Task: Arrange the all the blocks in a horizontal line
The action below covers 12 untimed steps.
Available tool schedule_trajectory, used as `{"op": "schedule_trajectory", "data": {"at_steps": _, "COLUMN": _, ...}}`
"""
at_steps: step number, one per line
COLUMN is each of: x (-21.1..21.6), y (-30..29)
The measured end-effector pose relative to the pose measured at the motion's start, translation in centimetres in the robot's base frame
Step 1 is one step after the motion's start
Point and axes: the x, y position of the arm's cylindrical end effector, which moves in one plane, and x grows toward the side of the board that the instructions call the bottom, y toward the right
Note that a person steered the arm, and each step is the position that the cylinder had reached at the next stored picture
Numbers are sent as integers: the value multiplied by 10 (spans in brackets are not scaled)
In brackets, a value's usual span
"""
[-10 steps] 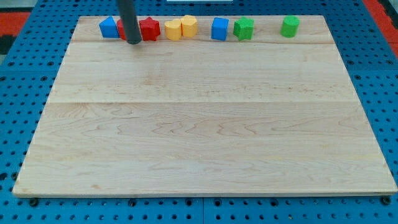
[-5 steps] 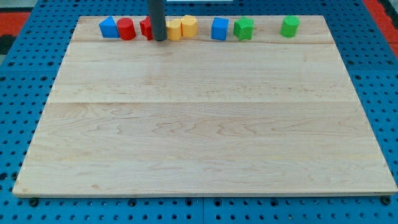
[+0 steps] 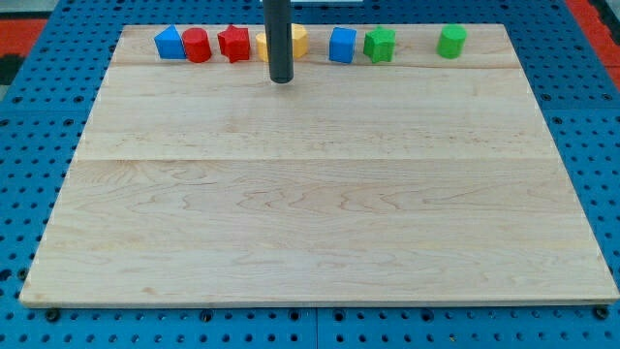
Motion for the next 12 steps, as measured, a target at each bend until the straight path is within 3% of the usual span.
{"op": "schedule_trajectory", "data": {"at_steps": 2, "x": -38, "y": -4}}
{"op": "schedule_trajectory", "data": {"at_steps": 4, "x": -39, "y": -4}}
{"op": "schedule_trajectory", "data": {"at_steps": 8, "x": -24, "y": 80}}
{"op": "schedule_trajectory", "data": {"at_steps": 11, "x": -52, "y": 79}}
{"op": "schedule_trajectory", "data": {"at_steps": 12, "x": -43, "y": 81}}
